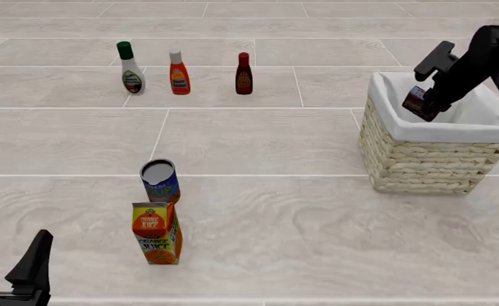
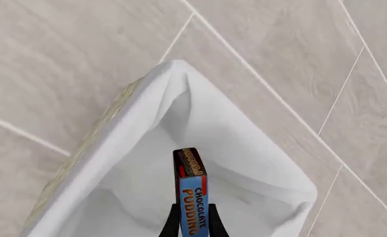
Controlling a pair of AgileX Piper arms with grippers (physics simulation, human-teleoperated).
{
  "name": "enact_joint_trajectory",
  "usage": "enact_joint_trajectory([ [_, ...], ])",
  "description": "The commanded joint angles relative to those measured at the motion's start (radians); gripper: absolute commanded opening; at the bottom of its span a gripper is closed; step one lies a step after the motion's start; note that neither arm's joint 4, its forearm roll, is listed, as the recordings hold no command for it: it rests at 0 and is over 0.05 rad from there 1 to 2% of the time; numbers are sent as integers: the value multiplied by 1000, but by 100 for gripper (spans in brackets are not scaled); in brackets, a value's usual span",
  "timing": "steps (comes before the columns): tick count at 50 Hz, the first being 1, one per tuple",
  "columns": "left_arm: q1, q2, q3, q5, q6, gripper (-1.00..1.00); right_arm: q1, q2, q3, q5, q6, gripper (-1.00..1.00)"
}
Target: Pick the chocolate pudding and place it in the basket.
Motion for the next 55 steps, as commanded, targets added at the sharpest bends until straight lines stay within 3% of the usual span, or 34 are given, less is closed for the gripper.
enact_joint_trajectory([
  [1, 1, -2, 3, -3, -2, 100, -7, -2, 29, -22, 10, -100],
  [32, 0, -2, 3, -3, -1, 100, -12, 37, 64, -63, 14, -100],
  [55, 1, -2, 3, -2, -2, 100, -7, 63, 15, -50, 22, -100],
])
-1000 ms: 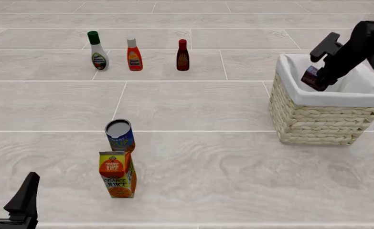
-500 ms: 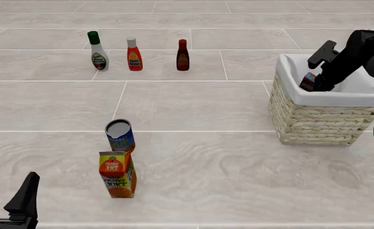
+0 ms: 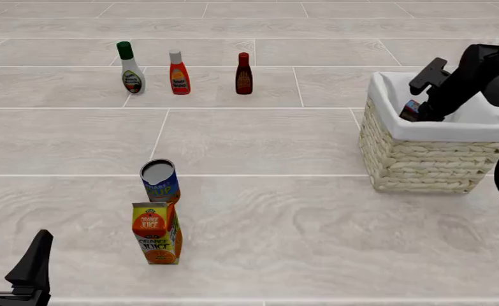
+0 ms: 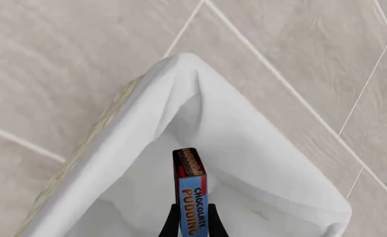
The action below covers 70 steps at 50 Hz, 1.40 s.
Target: Pick the chocolate pudding and place it in the basket.
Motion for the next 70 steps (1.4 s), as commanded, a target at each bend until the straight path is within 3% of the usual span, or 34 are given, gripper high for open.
enact_joint_trajectory([
  [1, 0, -2, 3, -3, -2, 100, 2, 7, -27, 2, 18, 100],
  [34, 0, -2, 3, -3, -2, 100, -6, -52, 18, -9, 12, 100],
  [70, 1, -2, 3, -2, -2, 100, 2, -411, 339, -65, 12, 100],
])
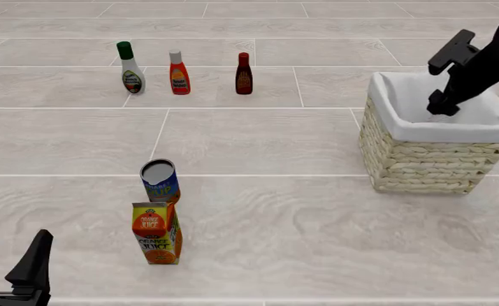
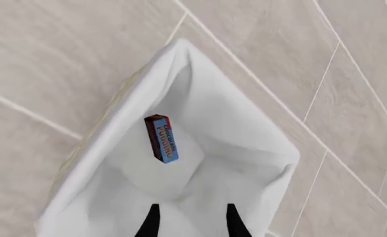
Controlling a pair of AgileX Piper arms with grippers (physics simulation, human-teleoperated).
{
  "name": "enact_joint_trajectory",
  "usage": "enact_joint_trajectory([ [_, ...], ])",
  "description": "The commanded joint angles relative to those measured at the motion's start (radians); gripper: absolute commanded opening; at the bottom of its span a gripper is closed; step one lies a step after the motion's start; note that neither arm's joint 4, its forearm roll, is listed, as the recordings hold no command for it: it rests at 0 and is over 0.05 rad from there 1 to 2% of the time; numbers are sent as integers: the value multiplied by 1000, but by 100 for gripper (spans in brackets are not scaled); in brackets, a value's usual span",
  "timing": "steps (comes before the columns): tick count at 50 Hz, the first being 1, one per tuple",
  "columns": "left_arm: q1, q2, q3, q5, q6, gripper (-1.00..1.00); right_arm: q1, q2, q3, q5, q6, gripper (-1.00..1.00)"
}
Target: Pick the chocolate pudding and place it in the basket.
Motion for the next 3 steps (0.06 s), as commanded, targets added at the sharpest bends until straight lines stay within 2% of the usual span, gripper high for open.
enact_joint_trajectory([
  [1, 0, -2, 3, -2, -2, 100, -4, -125, 104, -11, 4, 100],
  [3, 1, -2, 3, -2, -2, 100, -6, -137, 112, -12, 4, 100],
])
